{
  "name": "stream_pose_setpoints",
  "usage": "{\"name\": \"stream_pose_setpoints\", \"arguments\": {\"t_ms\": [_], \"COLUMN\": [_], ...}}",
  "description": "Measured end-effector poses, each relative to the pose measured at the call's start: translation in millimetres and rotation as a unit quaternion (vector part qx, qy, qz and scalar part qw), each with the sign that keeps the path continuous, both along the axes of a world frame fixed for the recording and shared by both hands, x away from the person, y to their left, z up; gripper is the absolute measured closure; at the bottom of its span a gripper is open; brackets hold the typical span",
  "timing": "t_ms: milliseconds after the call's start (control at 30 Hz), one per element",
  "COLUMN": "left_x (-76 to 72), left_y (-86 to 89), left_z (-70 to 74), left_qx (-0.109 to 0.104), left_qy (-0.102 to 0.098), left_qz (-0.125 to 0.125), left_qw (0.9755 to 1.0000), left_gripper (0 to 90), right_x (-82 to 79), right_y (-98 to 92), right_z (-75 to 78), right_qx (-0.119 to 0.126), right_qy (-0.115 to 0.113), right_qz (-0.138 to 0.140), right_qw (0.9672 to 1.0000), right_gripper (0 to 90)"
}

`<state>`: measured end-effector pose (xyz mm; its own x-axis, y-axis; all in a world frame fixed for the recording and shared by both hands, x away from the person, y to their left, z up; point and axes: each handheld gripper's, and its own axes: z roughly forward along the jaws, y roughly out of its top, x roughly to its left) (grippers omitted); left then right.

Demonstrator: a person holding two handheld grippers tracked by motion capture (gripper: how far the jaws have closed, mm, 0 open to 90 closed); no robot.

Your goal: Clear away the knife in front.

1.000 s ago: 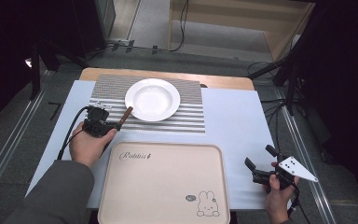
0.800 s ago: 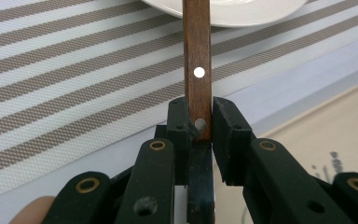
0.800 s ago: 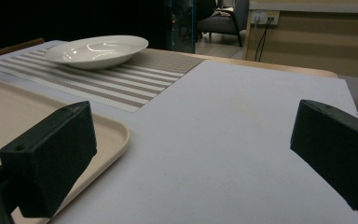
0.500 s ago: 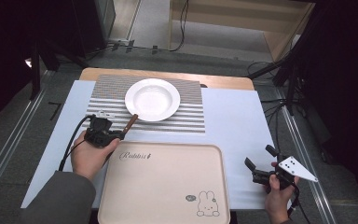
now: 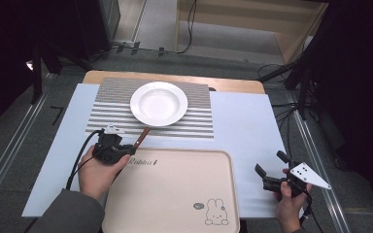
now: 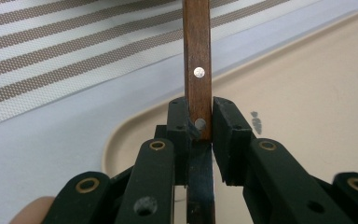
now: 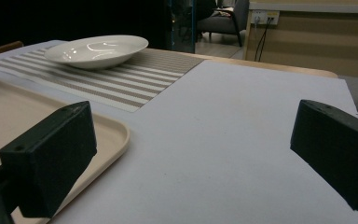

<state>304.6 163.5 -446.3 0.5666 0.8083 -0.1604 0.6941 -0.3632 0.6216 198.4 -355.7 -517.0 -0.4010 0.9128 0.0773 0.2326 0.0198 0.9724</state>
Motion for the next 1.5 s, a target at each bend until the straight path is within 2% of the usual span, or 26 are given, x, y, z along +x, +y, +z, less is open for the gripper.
{"name": "stream_pose_setpoints", "arguments": {"t_ms": [33, 233, 467, 867, 1133, 1500], "left_x": [-6.0, -20.4, -32.1, -53.1, -62.0, -69.4], "left_y": [-1.3, -4.5, -8.4, -0.3, 2.8, 8.7], "left_z": [-1.5, -7.8, -10.6, -25.0, -32.5, -42.0], "left_qx": [-0.005, -0.017, -0.011, -0.011, -0.004, -0.005], "left_qy": [0.002, 0.011, 0.008, 0.016, 0.018, 0.022], "left_qz": [0.000, -0.002, -0.002, 0.016, 0.018, 0.028], "left_qw": [1.0000, 0.9998, 0.9999, 0.9997, 0.9997, 0.9994], "left_gripper": [78.1, 78.1, 78.1, 78.1, 78.1, 78.1], "right_x": [0.0, 0.0, 0.0, -0.2, -0.3, -0.3], "right_y": [-0.1, 0.0, 0.2, 0.5, 0.9, 1.1], "right_z": [0.0, 0.0, 0.0, 0.0, -0.1, -0.2], "right_qx": [-0.001, -0.002, -0.002, -0.004, -0.005, -0.007], "right_qy": [0.000, -0.001, -0.001, 0.000, 0.001, 0.002], "right_qz": [0.000, 0.000, 0.001, 0.000, -0.001, -0.002], "right_qw": [1.0000, 1.0000, 1.0000, 1.0000, 1.0000, 1.0000], "right_gripper": [0.0, 0.0, 0.0, 0.0, 0.0, 0.0]}}
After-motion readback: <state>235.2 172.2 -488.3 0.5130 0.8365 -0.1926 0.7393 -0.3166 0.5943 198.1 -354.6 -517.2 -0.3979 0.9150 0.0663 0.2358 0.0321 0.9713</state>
